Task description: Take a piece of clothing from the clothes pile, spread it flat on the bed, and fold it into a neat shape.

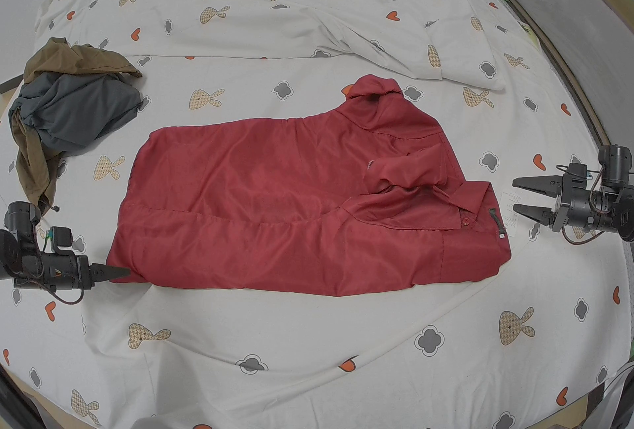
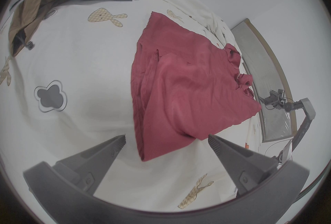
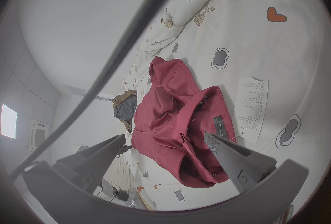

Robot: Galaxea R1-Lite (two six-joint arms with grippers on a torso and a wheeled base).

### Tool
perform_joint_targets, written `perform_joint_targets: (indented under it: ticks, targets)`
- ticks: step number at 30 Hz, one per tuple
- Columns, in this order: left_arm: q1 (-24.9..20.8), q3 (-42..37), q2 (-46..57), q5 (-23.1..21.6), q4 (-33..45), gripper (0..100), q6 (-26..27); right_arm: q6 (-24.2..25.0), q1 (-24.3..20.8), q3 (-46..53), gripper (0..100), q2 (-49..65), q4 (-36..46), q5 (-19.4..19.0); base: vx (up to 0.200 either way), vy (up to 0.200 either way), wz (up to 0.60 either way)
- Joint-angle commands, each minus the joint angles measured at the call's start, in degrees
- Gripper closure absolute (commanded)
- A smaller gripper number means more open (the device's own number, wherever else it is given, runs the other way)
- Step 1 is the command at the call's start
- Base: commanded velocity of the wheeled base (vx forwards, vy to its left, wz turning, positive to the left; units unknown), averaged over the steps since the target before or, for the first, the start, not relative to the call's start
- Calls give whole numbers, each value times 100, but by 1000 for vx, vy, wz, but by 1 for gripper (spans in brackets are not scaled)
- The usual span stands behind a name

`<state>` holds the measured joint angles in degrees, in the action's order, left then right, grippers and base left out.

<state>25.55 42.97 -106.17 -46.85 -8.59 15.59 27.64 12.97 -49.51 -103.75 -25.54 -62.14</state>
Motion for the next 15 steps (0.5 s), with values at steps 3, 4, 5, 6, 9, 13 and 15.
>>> perform_joint_targets:
  ticks: [3,4,5,6,9,13,15]
  targets:
    - [-182,45,-115,0,-178,0,-100,-4,-14,2,0,-4,-4,0,0,0,0]
    - [-200,36,-220,0,-318,0,-109,-4,-14,11,0,4,-4,0,0,0,0]
    - [-200,27,-290,0,-415,0,-109,-4,-14,29,0,4,-12,0,0,0,0]
    - [-200,9,-352,0,-503,0,-118,-4,-14,46,0,4,-21,-9,0,0,0]
    - [-200,1,-431,0,-617,100,-144,-4,-14,55,0,4,-21,-9,0,0,0]
    - [-191,9,-387,9,-617,100,-179,-4,-31,55,0,4,-21,-9,0,0,0]
    - [-173,9,-299,9,-617,100,-250,-4,-49,64,0,4,-21,-9,0,0,0]
